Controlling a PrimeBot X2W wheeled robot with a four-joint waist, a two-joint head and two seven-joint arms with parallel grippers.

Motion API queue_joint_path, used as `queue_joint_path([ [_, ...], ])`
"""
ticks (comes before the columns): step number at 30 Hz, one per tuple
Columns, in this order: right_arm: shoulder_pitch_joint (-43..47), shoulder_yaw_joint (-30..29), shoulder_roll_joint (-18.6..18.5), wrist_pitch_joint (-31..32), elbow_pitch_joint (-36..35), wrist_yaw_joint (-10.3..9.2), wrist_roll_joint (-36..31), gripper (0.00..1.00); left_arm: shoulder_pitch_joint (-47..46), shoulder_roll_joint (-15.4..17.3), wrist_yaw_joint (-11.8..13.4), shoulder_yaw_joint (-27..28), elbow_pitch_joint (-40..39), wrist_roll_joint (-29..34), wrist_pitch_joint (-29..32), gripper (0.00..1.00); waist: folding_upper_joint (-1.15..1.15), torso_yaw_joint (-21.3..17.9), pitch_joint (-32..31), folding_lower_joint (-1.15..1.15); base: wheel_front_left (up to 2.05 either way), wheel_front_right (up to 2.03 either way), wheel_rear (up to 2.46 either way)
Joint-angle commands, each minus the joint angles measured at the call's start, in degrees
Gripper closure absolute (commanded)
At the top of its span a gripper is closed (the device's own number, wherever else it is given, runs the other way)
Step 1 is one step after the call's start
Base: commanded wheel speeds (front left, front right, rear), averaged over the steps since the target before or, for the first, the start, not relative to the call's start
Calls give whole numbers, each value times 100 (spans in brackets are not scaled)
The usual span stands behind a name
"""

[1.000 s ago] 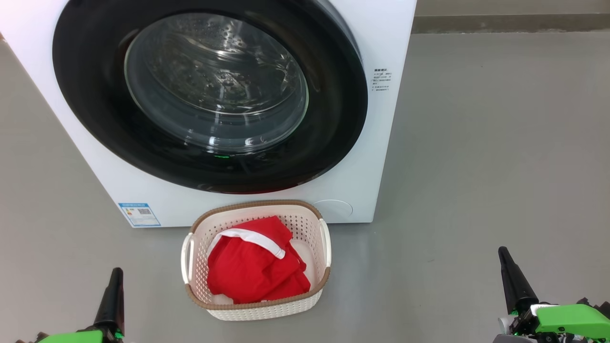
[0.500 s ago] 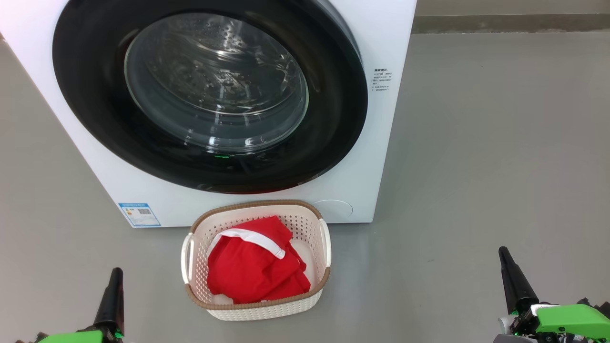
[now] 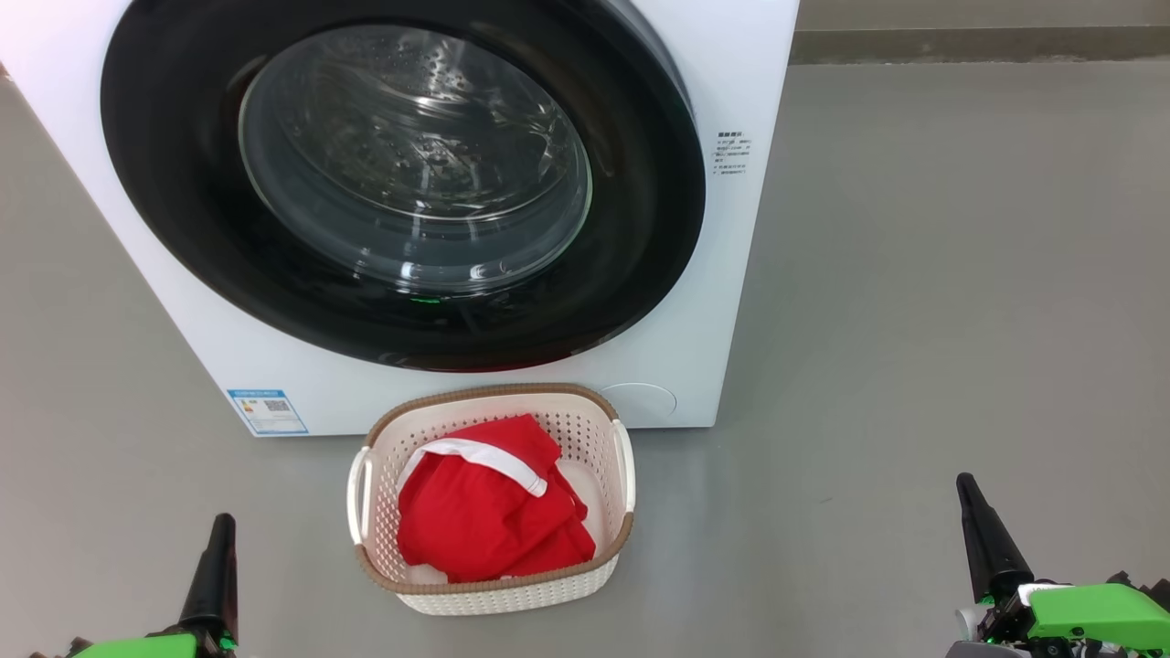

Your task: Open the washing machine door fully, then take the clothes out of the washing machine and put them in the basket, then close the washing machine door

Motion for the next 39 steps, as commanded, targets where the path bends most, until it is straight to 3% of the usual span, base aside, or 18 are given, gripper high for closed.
queue_joint_path([
  [1, -262, 128, -11, 39, -141, -5, 25, 100, -220, 83, -19, 196, -114, -7, 38, 100, 0, 0, 0, 0, 0, 0, 0],
  [39, -263, 122, -7, 44, -141, -5, 20, 100, -221, 79, -19, 202, -113, -2, 43, 100, 0, 0, 0, 0, 0, 0, 0],
])
